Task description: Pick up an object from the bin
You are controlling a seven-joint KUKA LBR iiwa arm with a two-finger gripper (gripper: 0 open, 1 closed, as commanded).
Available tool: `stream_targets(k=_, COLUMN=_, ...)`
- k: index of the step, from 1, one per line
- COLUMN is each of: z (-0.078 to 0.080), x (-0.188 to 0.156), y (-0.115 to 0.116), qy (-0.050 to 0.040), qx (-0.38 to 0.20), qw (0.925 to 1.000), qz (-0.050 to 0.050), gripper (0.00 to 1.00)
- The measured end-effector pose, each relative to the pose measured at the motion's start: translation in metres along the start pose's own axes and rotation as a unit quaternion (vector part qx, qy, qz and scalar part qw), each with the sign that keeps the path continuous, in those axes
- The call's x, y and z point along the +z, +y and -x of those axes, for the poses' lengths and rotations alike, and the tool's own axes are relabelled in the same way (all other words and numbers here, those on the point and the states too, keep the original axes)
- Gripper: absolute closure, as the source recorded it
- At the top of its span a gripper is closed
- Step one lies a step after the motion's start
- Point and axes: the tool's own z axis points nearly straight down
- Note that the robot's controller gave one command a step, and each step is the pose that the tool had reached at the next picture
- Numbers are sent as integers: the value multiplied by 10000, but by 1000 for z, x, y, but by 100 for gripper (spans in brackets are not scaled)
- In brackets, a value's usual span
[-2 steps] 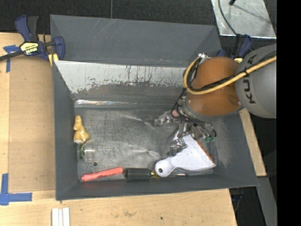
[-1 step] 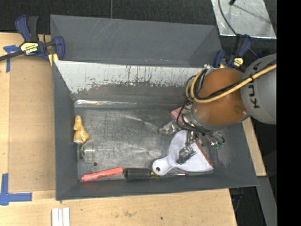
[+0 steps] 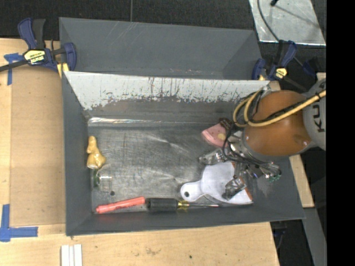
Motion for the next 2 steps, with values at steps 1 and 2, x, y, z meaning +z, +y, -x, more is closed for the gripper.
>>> stream_targets(k=1, z=8, x=-19, y=33, qy=-113, qx=-1099, qw=9939, qz=-69, gripper=100)
stream_targets(k=2, z=7, x=-19, y=33, qy=-111, qx=-1095, qw=9939, qz=-67, gripper=100)
